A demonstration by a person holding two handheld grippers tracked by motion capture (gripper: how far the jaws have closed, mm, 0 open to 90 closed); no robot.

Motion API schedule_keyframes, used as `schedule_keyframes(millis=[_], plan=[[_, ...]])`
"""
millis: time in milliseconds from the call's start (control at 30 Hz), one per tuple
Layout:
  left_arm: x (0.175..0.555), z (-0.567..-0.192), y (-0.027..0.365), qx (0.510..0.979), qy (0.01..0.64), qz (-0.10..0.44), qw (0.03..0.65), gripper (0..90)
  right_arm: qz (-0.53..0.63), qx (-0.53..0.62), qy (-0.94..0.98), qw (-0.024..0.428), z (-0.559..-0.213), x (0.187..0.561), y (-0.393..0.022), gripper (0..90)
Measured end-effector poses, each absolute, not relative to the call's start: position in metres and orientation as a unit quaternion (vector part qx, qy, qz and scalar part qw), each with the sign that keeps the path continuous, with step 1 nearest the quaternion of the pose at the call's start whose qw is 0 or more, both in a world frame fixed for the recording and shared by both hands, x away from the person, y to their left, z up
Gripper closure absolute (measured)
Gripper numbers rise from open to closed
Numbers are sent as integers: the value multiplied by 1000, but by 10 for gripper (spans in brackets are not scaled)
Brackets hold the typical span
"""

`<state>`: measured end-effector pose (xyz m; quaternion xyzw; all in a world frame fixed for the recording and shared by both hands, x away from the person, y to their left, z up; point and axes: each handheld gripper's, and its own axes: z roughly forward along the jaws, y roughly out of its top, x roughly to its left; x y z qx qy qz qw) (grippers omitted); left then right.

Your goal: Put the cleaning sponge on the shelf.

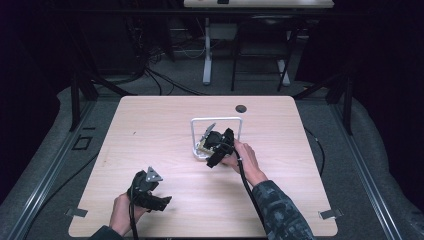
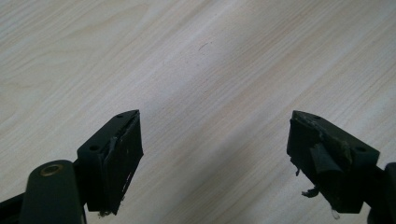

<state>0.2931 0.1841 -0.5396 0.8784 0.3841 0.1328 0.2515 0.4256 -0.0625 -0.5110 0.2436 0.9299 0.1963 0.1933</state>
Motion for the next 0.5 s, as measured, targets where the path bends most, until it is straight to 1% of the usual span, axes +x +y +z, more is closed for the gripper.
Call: schedule_keyframes(millis=[400, 500], plan=[[293, -539, 185, 878, 385, 134, 253, 181, 220, 252, 927, 168, -494, 410, -76, 70], [293, -539, 184, 878, 383, 135, 254, 180, 222, 253, 927, 164, -490, 405, -81, 49]])
